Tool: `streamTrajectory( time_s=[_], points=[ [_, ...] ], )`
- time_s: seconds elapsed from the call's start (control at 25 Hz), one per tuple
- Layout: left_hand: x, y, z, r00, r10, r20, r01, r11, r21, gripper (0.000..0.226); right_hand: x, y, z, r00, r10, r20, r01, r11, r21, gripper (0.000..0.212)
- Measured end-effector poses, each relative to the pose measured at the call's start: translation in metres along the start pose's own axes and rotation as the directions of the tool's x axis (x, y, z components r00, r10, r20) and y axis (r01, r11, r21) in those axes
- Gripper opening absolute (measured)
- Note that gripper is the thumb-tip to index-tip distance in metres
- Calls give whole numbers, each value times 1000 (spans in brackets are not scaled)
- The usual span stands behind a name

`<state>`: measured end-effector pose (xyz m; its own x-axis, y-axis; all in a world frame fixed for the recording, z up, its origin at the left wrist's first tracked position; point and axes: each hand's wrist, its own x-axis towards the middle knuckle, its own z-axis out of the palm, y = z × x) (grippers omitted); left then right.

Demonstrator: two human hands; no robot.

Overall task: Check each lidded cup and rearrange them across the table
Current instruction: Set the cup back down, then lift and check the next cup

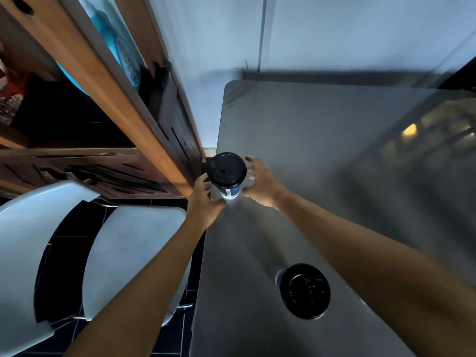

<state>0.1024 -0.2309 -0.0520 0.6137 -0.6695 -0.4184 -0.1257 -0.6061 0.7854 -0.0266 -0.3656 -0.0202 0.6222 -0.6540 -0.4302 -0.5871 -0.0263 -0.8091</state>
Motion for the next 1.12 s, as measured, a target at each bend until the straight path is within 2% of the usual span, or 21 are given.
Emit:
streamTrajectory(
  time_s=[0.12, 0.28, 0.36, 0.44, 0.52, 0.6, 0.68, 0.76, 0.88, 1.04, 1.12],
  points=[
    [-27, 2, -3, 997, -72, -19, 71, 997, -3, 87, -22, 6, -13, 993, 67, -99, -72, 996, -50, 74],
    [-89, -1, 0, 988, -121, -98, 124, 992, 28, 34, -69, 14, -26, 970, 91, -226, -106, 993, -56, 49],
    [-117, -10, 6, 996, -76, -52, 78, 996, 40, 25, -96, 20, -31, 961, 103, -256, -122, 991, -60, 40],
    [-144, -22, 17, 997, 15, 76, -18, 999, 41, 30, -128, 28, -33, 956, 110, -273, -134, 989, -69, 33],
    [-164, -39, 31, 970, 93, 225, -106, 993, 47, 43, -157, 42, -33, 950, 130, -284, -155, 986, -66, 31],
    [-179, -50, 46, 928, 152, 339, -192, 978, 87, 60, -185, 55, -30, 945, 145, -292, -165, 985, -45, 39],
    [-189, -51, 60, 906, 170, 388, -220, 971, 88, 83, -210, 67, -26, 942, 158, -297, -166, 986, -3, 50],
    [-204, -44, 77, 900, 208, 384, -239, 970, 35, 93, -233, 79, -22, 927, 169, -334, -164, 985, 43, 54],
    [-216, -31, 94, 915, 211, 343, -215, 976, -25, 85, -256, 92, -16, 916, 210, -342, -172, 975, 139, 39],
    [-225, -26, 108, 932, 190, 309, -179, 982, -63, 71, -268, 103, -9, 931, 222, -289, -139, 949, 282, 35],
    [-228, -27, 113, 938, 211, 277, -205, 977, -51, 71, -273, 105, -12, 940, 221, -260, -124, 931, 342, 32]
  ],
)
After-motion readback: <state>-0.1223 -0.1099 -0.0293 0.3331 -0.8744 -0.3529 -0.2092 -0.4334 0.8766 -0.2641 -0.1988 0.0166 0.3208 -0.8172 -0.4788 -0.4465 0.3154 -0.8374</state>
